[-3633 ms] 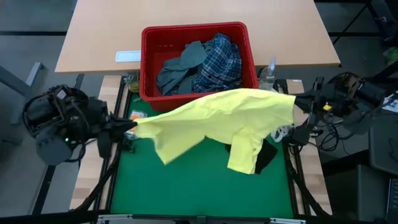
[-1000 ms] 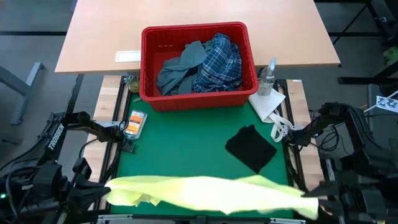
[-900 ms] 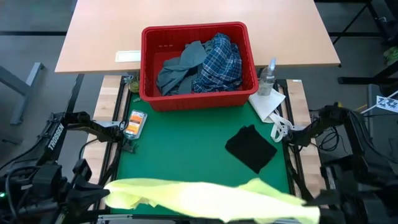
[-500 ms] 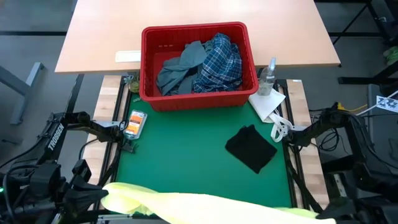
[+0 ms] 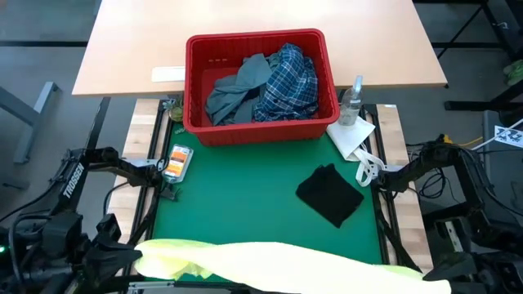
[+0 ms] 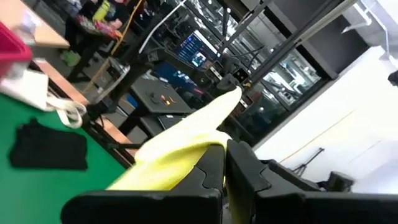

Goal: Fold Laundry from Bin
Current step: Fold the yellow shirt

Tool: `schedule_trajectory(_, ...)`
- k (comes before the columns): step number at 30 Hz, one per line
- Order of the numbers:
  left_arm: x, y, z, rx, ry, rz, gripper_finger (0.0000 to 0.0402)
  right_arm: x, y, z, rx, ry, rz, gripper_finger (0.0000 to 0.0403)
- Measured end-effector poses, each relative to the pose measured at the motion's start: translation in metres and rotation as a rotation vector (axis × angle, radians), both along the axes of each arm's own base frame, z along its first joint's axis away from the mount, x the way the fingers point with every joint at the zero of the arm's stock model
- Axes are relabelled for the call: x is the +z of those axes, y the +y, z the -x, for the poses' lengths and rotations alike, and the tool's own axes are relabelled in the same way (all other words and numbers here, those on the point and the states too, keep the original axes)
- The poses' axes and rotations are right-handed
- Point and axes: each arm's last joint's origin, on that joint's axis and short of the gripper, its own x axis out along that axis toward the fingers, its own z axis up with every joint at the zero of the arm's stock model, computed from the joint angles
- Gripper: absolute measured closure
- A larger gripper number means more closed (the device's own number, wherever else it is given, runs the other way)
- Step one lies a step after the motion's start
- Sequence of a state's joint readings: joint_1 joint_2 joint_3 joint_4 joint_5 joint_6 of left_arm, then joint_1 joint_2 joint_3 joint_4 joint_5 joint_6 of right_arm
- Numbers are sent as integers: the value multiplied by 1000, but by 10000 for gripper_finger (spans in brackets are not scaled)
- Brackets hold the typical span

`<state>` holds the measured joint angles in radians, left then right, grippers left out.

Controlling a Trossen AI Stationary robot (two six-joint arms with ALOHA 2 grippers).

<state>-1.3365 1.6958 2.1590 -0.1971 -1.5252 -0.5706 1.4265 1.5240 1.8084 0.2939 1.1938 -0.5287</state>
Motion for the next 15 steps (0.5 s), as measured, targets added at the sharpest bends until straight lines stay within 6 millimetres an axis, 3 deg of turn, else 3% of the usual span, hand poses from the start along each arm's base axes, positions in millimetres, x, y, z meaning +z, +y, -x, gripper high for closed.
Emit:
schedule_trajectory(8,-11,-18,-7,-13,-21,91,401,-11,19,-2,35,-1,-7,397)
schedule_trajectory(11,-22,-32,-12,-33,-15,44,401,-12,21,-2,77,-16,-29,397)
schedule_trajectory(15,-15,-25,-11,-31,-23,69,401,-12,22,-2,77,-17,-28,397)
